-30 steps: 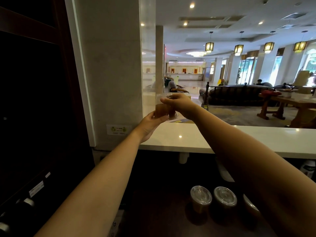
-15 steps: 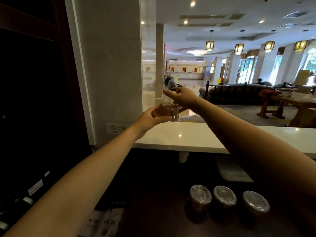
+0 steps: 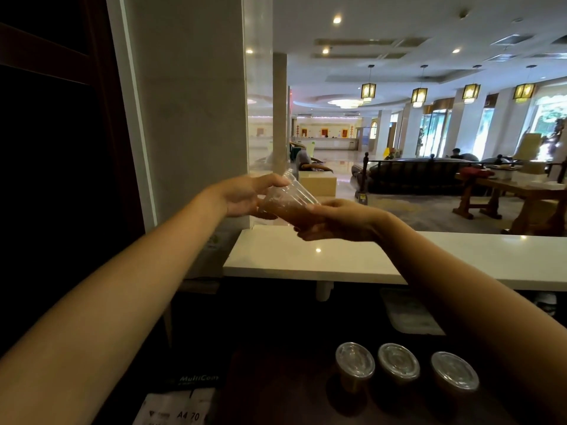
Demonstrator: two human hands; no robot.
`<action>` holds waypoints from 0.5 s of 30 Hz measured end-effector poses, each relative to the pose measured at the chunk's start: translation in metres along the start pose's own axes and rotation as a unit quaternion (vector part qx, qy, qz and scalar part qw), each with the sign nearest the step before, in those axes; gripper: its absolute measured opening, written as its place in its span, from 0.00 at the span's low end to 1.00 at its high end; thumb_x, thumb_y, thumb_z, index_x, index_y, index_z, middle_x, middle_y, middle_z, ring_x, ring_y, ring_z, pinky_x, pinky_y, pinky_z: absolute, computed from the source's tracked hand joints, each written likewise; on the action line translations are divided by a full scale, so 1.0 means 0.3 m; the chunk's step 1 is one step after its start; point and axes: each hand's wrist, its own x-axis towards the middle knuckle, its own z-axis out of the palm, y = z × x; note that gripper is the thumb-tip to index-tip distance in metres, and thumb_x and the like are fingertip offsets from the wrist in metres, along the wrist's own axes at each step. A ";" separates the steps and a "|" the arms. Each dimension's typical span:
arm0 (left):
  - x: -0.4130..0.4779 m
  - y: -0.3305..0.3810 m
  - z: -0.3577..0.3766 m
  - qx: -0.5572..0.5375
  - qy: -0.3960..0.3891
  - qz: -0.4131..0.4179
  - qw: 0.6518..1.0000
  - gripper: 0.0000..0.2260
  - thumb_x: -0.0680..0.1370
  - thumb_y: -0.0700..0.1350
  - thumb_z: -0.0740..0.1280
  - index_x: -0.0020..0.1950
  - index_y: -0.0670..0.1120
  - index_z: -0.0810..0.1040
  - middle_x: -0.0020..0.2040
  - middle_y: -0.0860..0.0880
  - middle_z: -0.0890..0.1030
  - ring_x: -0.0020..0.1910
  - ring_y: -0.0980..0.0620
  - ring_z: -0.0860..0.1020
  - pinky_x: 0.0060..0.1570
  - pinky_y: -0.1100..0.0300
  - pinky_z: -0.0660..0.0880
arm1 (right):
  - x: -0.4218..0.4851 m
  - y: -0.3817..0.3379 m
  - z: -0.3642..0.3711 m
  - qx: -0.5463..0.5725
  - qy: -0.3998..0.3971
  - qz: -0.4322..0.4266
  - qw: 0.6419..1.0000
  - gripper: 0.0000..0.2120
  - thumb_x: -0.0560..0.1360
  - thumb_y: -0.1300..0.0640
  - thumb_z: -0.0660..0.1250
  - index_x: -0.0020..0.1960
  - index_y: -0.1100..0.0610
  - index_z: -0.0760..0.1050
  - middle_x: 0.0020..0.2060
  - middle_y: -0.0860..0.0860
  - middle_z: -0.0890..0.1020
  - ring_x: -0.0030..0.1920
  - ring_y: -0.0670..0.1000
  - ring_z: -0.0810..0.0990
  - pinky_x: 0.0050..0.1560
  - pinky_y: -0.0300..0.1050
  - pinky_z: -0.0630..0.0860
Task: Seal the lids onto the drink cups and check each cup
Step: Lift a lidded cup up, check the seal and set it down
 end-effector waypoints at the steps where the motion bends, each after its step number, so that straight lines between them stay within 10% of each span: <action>1: -0.008 0.039 0.006 0.047 -0.010 -0.004 0.999 0.20 0.71 0.53 0.68 0.60 0.46 0.72 0.55 0.44 0.76 0.52 0.48 0.77 0.50 0.59 0.78 | 0.006 0.015 0.005 0.012 -0.005 -0.007 1.000 0.22 0.74 0.54 0.64 0.64 0.63 0.67 0.55 0.62 0.77 0.53 0.56 0.80 0.56 0.45 0.79; 10: 0.000 0.071 0.130 0.304 0.031 -0.024 0.952 0.22 0.74 0.50 0.67 0.67 0.45 0.70 0.59 0.49 0.72 0.53 0.53 0.72 0.49 0.65 0.71 | 0.045 0.204 0.060 0.078 0.016 -0.076 0.994 0.17 0.77 0.64 0.62 0.65 0.61 0.69 0.57 0.57 0.78 0.55 0.54 0.80 0.61 0.45 0.76; 15: 0.010 -0.076 0.174 0.360 -0.002 -0.082 0.929 0.34 0.70 0.52 0.71 0.73 0.48 0.62 0.71 0.48 0.66 0.62 0.52 0.67 0.51 0.65 0.67 | 0.015 0.358 0.067 -0.081 -0.039 0.012 0.996 0.21 0.74 0.59 0.69 0.66 0.57 0.71 0.61 0.53 0.79 0.60 0.50 0.78 0.61 0.43 0.74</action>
